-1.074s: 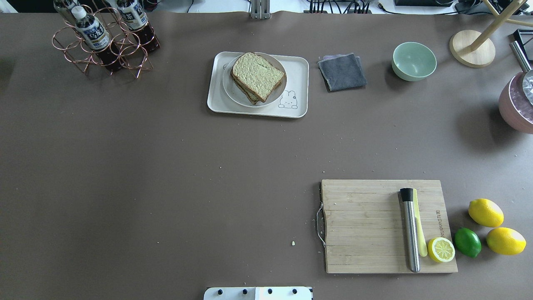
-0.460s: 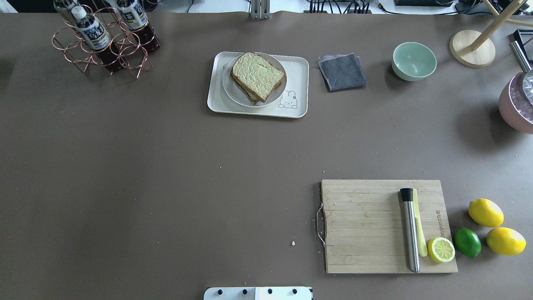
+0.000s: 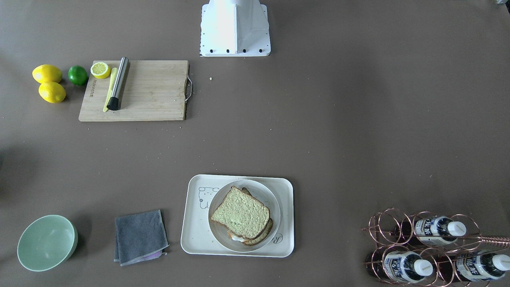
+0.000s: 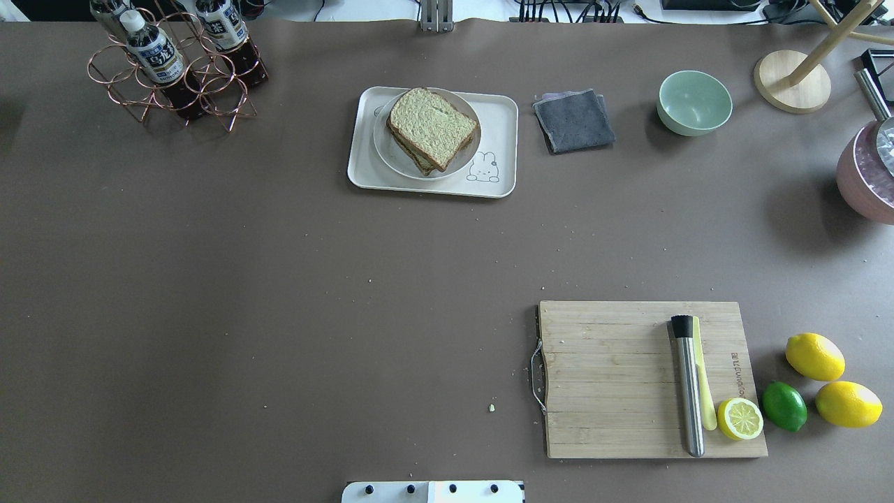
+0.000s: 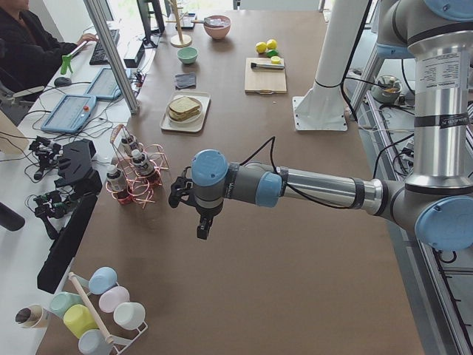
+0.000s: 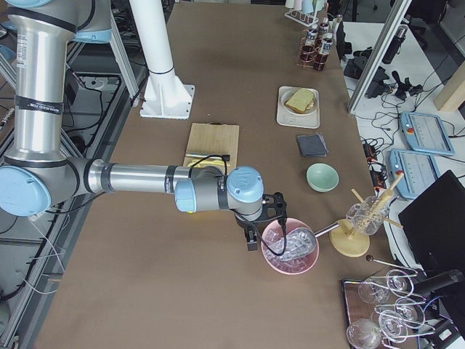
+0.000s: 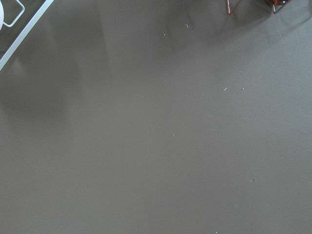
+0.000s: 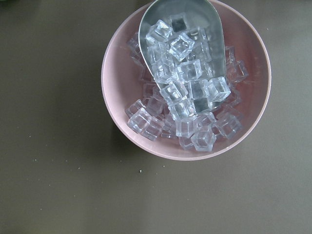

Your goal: Make sandwich and place on tray

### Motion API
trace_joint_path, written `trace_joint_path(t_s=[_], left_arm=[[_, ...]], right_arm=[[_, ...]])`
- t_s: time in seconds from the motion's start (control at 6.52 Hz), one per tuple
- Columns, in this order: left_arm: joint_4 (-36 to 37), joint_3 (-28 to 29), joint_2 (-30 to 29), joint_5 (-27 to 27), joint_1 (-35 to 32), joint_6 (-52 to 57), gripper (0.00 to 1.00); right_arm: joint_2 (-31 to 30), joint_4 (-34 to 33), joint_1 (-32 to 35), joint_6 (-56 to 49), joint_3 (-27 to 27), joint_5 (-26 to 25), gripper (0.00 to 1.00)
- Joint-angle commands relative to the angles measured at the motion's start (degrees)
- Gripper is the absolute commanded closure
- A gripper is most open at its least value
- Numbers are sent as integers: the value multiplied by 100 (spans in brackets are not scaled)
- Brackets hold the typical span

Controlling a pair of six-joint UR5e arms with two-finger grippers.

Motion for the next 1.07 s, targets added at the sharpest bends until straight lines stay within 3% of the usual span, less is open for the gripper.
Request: trace_joint_path(t_s=[0.0,0.92], left_arm=[[6,6,-12,0,2,0,2],[-2,85,-135,0,10,-158,2]], right_arm=[[8,7,0,0,-1,0,1],[131,-2,0,0,-62,-18,1]])
